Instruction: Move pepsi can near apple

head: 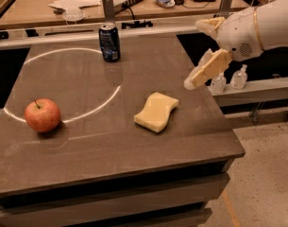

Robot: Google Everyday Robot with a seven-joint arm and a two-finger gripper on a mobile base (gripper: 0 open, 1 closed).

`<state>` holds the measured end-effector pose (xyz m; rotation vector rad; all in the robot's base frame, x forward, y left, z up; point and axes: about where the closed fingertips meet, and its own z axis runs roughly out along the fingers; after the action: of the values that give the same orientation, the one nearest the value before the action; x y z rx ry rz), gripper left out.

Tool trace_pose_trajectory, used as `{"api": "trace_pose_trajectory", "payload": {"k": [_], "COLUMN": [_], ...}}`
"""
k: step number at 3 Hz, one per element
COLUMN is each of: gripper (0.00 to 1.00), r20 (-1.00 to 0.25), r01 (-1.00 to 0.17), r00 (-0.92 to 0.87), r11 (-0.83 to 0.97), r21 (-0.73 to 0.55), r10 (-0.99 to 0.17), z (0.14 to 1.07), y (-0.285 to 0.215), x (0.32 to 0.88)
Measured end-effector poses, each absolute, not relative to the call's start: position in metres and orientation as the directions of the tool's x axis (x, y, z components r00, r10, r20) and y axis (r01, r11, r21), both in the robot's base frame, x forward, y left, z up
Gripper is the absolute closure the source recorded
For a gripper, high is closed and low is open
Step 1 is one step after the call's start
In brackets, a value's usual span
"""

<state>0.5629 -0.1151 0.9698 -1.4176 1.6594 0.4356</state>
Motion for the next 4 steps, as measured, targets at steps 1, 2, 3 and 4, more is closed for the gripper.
{"api": "trace_pose_trajectory", "payload": {"k": [1, 2, 3, 4], "gripper": [0.0, 0.0, 0.0, 0.0], "r20": [-0.832, -0.917, -0.958, -0.971], "r01": [-0.897, -0.867, -0.827, -0.827], "r00": [0.022, -0.015, -0.024, 0.005], "r11": [0.356, 0.462, 0.543, 0.545], "r21": [-0.261, -0.186, -0.142, -0.138], "r10": [-0.555, -0.399, -0.287, -0.237], "z": [0.963, 0.935, 0.915, 0.91], "y": [-0.115, -0.103, -0.098, -0.077], "x": [0.576, 0.61, 0.66, 0.711]}}
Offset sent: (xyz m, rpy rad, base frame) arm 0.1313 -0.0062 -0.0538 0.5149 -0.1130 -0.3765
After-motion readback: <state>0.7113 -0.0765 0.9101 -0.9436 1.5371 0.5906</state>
